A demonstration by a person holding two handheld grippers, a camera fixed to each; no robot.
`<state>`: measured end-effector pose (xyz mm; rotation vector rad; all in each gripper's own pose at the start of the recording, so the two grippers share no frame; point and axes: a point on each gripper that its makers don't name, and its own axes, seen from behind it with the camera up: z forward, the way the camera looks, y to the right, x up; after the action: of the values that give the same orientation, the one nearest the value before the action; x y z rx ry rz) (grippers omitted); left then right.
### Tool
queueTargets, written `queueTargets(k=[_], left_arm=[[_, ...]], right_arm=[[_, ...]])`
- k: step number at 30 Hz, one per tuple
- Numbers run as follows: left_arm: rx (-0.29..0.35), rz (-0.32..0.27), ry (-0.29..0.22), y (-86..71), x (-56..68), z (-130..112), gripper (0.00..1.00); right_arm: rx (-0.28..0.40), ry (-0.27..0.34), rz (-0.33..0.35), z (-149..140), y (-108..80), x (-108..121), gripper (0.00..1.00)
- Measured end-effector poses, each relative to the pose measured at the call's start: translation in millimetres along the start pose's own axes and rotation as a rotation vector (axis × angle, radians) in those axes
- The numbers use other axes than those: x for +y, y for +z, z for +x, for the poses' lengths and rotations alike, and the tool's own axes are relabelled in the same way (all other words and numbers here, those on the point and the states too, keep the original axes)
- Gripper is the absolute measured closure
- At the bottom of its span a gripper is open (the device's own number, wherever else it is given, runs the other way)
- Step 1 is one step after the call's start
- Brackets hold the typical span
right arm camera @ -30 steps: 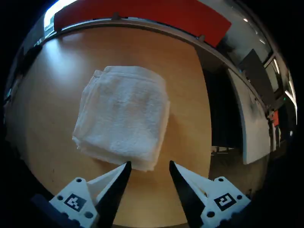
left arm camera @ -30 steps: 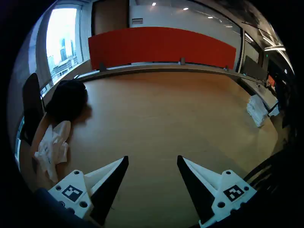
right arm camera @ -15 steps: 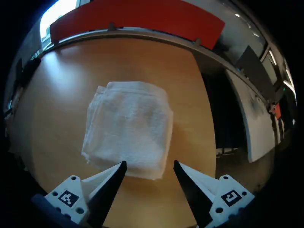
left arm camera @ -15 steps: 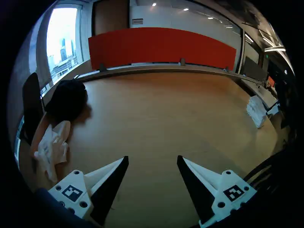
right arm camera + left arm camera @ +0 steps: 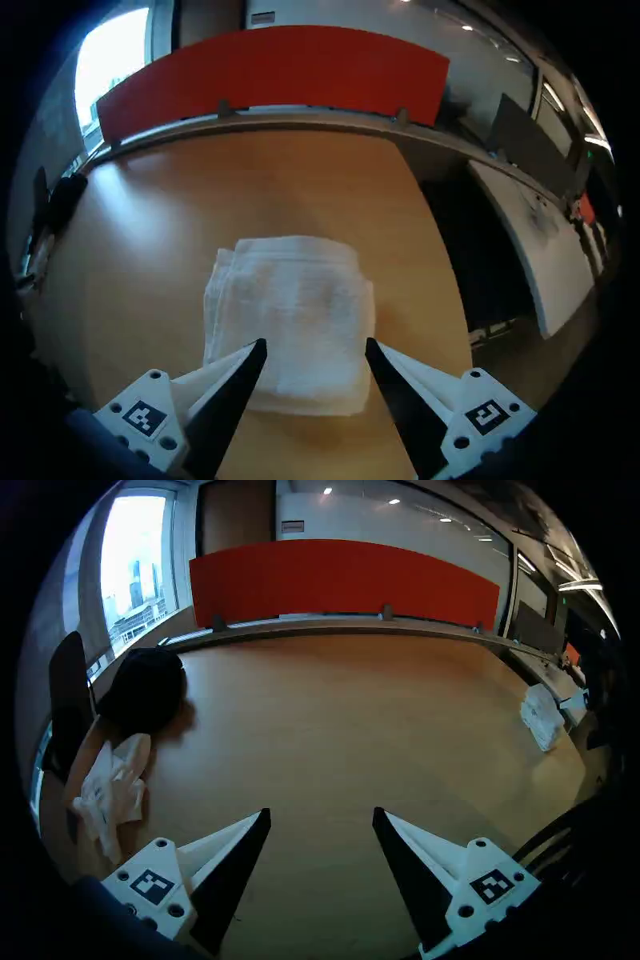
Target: Fold towel
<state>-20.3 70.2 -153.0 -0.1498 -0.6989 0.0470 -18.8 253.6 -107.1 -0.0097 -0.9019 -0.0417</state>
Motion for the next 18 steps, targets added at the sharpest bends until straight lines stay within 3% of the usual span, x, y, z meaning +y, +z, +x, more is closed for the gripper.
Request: queueTargets(k=[18], left_arm=[[-0.004,0.020,0.000,-2.4,-3.5,0.9,0.06]], right_arm=[[0.072,-0.004,0.047,42.9,20.1,-14.1,0.04]])
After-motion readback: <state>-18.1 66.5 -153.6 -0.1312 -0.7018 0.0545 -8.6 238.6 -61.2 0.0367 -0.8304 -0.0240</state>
